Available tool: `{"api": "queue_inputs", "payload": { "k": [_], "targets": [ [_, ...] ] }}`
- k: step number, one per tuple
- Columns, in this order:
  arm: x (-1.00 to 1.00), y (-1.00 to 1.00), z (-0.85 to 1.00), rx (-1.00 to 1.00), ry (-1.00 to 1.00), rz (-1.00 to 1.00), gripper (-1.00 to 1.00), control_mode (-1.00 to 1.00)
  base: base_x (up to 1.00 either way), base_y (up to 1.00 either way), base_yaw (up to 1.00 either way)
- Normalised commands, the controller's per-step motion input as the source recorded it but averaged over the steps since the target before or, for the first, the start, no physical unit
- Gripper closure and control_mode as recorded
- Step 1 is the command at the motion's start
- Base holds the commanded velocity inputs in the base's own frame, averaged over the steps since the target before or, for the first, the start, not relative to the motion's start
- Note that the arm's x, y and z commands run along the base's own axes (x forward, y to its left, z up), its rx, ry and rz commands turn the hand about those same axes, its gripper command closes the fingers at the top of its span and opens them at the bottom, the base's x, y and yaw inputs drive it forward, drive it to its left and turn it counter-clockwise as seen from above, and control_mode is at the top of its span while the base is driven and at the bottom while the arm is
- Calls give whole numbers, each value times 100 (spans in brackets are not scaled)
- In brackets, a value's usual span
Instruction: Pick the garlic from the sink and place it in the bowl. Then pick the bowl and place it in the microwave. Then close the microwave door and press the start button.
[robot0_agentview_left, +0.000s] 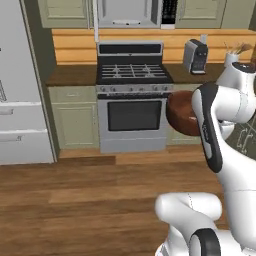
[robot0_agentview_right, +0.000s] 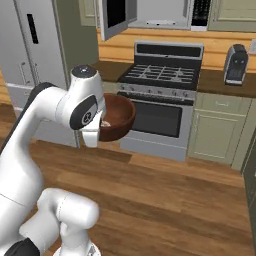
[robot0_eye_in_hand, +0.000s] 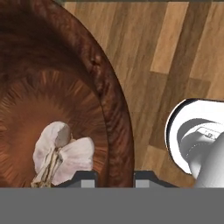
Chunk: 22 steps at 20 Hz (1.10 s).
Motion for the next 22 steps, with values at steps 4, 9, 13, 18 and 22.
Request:
{"api": "queue_inputs", "payload": {
  "k": [4,9,13,18,22],
  "targets": [
    [0,0,0,0,0,0,100,100,100,0,5],
    [0,0,0,0,0,0,100,100,100,0,3],
    [0,0,0,0,0,0,100,100,100,0,0],
    [0,0,0,0,0,0,100,100,100,15,0],
    [0,0,0,0,0,0,100,100,100,13,0]
  ]
}}
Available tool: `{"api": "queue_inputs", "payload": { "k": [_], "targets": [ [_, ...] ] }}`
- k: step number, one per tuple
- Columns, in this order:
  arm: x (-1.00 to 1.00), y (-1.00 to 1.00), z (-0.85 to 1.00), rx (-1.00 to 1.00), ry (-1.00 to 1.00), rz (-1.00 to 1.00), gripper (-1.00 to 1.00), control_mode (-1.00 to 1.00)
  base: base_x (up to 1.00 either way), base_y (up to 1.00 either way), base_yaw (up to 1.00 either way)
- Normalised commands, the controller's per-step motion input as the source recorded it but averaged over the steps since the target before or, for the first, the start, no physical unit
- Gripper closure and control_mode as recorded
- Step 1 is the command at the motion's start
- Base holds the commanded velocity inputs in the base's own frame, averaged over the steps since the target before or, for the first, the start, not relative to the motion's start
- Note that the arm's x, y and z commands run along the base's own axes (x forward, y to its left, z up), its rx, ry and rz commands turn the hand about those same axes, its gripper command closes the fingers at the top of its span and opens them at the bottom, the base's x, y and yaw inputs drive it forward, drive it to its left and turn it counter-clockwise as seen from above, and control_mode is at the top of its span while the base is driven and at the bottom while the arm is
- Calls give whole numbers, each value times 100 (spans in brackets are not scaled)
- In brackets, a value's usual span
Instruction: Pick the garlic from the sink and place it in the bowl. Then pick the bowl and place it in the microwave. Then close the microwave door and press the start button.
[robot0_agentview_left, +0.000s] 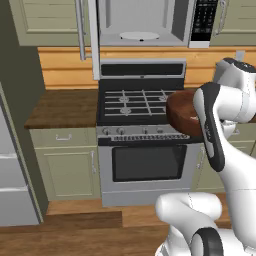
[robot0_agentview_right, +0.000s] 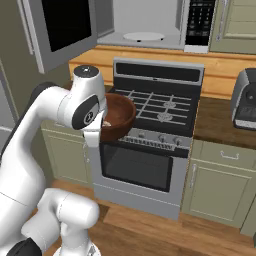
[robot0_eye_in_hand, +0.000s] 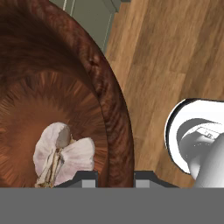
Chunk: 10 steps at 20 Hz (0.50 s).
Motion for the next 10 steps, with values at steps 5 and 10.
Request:
{"api": "queue_inputs", "payload": {
  "k": [5,10],
  "targets": [
    [0,0,0,0,0,0,100,100,100,30,0],
    [0,0,0,0,0,0,100,100,100,44,0]
  ]
}}
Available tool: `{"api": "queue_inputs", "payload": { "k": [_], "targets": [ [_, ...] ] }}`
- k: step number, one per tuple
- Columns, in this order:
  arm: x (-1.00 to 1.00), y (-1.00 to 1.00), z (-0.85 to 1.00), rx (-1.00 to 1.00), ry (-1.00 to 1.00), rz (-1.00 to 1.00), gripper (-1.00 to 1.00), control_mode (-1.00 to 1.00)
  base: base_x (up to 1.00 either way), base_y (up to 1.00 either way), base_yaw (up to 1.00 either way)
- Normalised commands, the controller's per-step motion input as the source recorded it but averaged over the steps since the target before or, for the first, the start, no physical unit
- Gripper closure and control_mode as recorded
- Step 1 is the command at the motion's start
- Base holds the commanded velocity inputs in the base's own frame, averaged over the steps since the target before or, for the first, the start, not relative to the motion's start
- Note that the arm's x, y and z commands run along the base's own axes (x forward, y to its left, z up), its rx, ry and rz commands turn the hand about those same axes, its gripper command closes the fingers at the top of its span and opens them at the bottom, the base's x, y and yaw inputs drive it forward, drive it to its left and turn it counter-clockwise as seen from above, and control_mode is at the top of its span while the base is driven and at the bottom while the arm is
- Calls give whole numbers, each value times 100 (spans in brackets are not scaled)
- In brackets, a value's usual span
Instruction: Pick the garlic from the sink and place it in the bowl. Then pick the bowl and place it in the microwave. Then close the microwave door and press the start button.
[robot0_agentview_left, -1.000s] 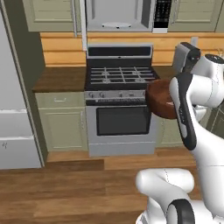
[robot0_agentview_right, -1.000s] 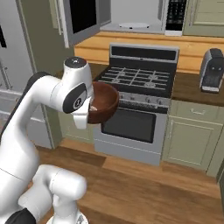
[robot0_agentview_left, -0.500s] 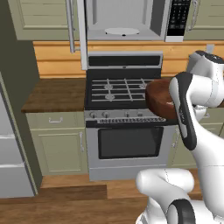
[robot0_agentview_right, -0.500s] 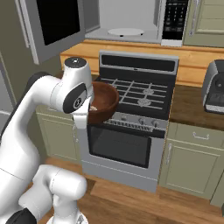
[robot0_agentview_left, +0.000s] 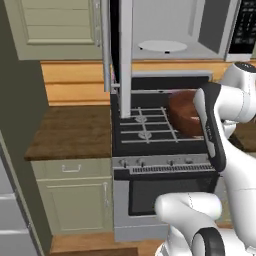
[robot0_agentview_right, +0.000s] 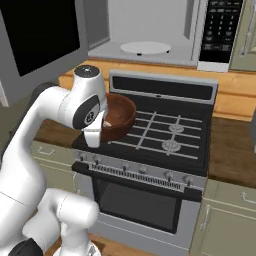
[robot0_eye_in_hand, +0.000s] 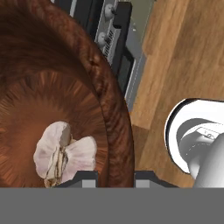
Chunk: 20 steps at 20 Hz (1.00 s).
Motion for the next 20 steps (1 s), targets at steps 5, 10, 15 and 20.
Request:
{"api": "queue_inputs", "payload": {
  "k": [5,10,15,20],
  "targets": [
    [0,0,0,0,0,0,100,100,99,3,-10],
    [0,0,0,0,0,0,100,100,64,0,-6],
    [0,0,0,0,0,0,100,100,23,0,0],
    [0,0,0,0,0,0,100,100,12,0,0]
  ]
}}
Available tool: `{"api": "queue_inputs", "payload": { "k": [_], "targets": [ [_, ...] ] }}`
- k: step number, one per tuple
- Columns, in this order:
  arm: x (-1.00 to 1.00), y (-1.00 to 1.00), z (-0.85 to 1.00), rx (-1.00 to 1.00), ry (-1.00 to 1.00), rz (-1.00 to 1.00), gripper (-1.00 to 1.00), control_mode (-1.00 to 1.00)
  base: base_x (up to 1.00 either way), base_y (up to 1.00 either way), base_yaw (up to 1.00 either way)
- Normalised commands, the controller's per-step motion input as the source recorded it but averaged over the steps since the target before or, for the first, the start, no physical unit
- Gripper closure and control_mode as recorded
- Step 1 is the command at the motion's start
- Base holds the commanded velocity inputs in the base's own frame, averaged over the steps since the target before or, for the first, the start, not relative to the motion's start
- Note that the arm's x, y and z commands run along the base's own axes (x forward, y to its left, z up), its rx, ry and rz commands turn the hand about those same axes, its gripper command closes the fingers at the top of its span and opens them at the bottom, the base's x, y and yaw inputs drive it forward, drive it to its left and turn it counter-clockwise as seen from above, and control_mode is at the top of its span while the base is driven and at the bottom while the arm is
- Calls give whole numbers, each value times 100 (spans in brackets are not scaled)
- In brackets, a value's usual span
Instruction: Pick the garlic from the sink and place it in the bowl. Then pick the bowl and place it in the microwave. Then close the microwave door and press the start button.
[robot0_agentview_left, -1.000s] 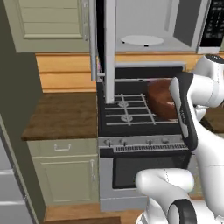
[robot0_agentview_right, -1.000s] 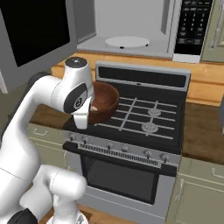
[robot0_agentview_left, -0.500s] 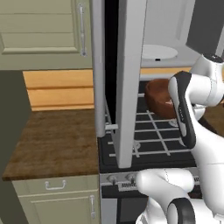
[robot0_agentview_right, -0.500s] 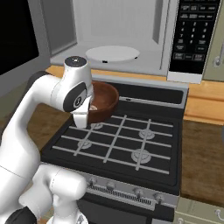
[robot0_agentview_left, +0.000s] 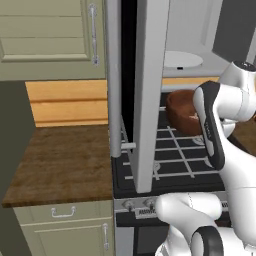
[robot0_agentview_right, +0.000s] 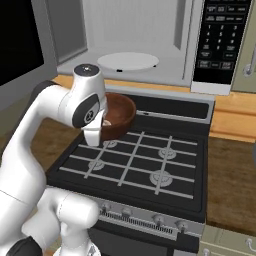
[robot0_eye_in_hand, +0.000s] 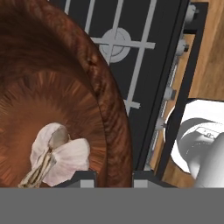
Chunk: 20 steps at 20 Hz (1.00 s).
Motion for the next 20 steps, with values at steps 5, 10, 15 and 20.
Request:
{"api": "queue_inputs", "payload": {
  "k": [5,10,15,20],
  "targets": [
    [-29,-3,17,4,-8,0,100,-100,-1,-1,0],
    [-13,0,94,1,-21,-1,100,-100,0,0,0],
    [26,0,90,0,-12,-5,100,-100,0,0,0],
    [52,-1,50,0,-10,0,100,-100,0,0,0]
  ]
}}
